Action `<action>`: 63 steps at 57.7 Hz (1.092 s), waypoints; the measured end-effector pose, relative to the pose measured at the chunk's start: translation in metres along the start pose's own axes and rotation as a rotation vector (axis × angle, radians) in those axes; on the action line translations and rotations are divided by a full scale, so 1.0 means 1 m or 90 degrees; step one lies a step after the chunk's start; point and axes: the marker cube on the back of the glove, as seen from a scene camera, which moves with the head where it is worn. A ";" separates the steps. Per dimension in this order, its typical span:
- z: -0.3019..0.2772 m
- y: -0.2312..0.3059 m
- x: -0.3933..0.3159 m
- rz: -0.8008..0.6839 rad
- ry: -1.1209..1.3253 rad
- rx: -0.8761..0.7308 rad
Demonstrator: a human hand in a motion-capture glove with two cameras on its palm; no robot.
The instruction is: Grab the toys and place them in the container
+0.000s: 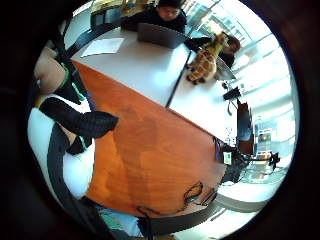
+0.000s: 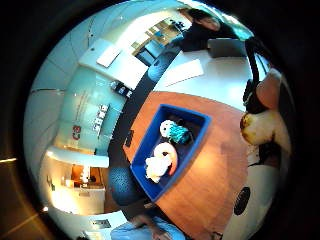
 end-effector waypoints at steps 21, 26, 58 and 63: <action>0.062 -0.027 -0.165 -0.155 -0.020 -0.070; 0.065 -0.028 -0.170 -0.156 -0.026 -0.070; 0.066 -0.013 -0.137 -0.104 0.003 -0.184; 0.061 -0.005 -0.121 -0.099 0.008 -0.179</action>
